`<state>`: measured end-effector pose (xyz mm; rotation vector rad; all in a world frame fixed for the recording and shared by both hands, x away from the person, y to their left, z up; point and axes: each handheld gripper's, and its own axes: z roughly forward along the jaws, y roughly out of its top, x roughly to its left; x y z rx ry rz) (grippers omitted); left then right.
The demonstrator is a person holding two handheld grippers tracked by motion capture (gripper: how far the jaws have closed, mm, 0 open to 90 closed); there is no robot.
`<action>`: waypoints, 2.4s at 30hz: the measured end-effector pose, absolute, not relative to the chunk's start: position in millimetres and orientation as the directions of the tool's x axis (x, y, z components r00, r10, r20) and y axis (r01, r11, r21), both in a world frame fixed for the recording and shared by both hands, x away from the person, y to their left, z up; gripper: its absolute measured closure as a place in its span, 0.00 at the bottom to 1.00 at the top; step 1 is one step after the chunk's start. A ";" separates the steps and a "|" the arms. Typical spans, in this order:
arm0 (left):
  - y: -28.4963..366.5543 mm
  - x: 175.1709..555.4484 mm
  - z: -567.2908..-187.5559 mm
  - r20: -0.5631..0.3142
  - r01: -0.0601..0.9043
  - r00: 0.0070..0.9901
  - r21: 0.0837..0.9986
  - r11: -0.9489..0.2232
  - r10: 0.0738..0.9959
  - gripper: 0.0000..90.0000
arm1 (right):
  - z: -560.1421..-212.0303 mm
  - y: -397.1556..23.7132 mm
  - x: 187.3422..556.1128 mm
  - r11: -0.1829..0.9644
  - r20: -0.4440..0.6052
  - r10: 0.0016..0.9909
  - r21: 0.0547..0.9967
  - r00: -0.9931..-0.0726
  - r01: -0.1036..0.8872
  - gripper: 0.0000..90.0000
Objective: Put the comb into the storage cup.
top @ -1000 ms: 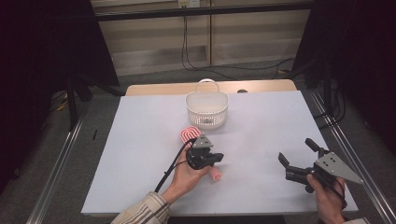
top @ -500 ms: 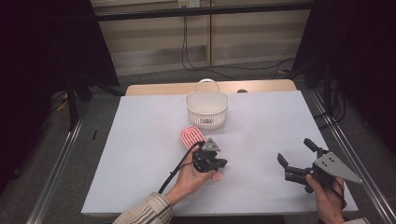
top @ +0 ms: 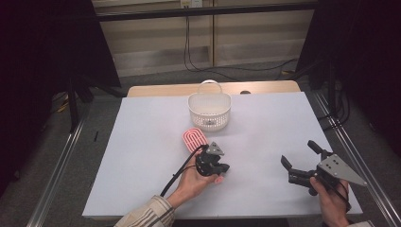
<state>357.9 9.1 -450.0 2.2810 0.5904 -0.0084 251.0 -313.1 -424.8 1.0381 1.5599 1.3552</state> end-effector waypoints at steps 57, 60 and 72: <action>41.1 350.9 -445.3 -0.215 0.458 0.878 0.640 -0.617 0.429 1.00 | -425.1 -313.0 251.4 0.084 -0.053 0.940 0.993 -0.338 0.080 0.00; 41.4 350.6 -445.2 -0.213 0.458 0.877 0.640 -0.617 0.430 1.00 | -425.1 -312.7 251.3 0.084 -0.054 0.940 0.994 -0.337 0.076 0.00; 46.2 350.5 -443.7 -0.215 0.459 0.878 0.628 -0.628 0.428 1.00 | -425.0 -312.8 251.2 0.085 -0.054 0.941 0.994 -0.335 0.076 0.00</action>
